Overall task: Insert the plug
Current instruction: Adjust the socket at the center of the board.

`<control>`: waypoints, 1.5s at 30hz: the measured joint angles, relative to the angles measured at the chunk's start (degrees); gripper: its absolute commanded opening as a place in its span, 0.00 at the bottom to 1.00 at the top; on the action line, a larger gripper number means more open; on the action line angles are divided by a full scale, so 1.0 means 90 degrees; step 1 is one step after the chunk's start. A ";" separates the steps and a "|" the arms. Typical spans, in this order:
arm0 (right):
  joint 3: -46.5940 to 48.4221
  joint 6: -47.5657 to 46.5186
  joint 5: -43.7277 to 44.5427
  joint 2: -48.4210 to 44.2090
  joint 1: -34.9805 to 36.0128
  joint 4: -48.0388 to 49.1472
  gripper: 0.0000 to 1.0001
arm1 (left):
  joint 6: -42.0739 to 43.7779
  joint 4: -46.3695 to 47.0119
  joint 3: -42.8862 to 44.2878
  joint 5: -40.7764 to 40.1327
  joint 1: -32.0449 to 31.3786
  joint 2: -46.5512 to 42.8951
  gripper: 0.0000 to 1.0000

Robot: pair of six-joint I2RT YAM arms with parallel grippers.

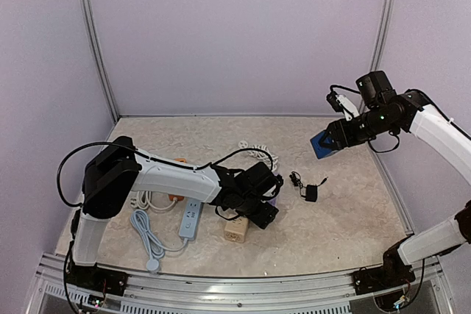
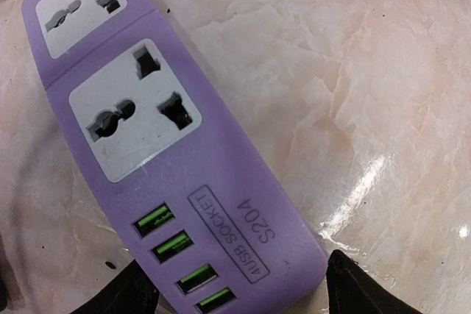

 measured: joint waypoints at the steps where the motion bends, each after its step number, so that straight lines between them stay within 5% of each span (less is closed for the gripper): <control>1: 0.0000 0.0002 -0.0002 0.0012 0.0000 0.0000 0.12 | -0.0080 0.0002 0.0000 -0.0022 0.0005 0.0000 0.88; 6: 0.0000 0.0002 0.0000 0.0085 0.0000 -0.0002 0.12 | -0.0583 0.0063 -0.0131 -0.0119 0.0112 -0.0107 0.99; 17: 0.0000 0.0000 0.0007 0.0136 0.0000 0.0000 0.12 | -0.1107 -0.0129 0.0381 0.0010 0.0211 -0.0155 0.99; 27: 0.0000 0.0000 0.0015 0.0136 0.0000 -0.0002 0.12 | -0.1154 -0.0182 0.0996 0.0260 0.0364 0.0202 0.86; 40: 0.0000 0.0000 0.0007 0.0136 0.0000 -0.0002 0.12 | -0.1285 -0.0306 0.0804 0.0517 0.0440 0.0240 0.48; 45: 0.0000 0.0000 0.0002 0.0136 0.0000 0.0000 0.12 | -0.1226 0.0090 0.0546 0.0571 0.0457 0.0117 0.43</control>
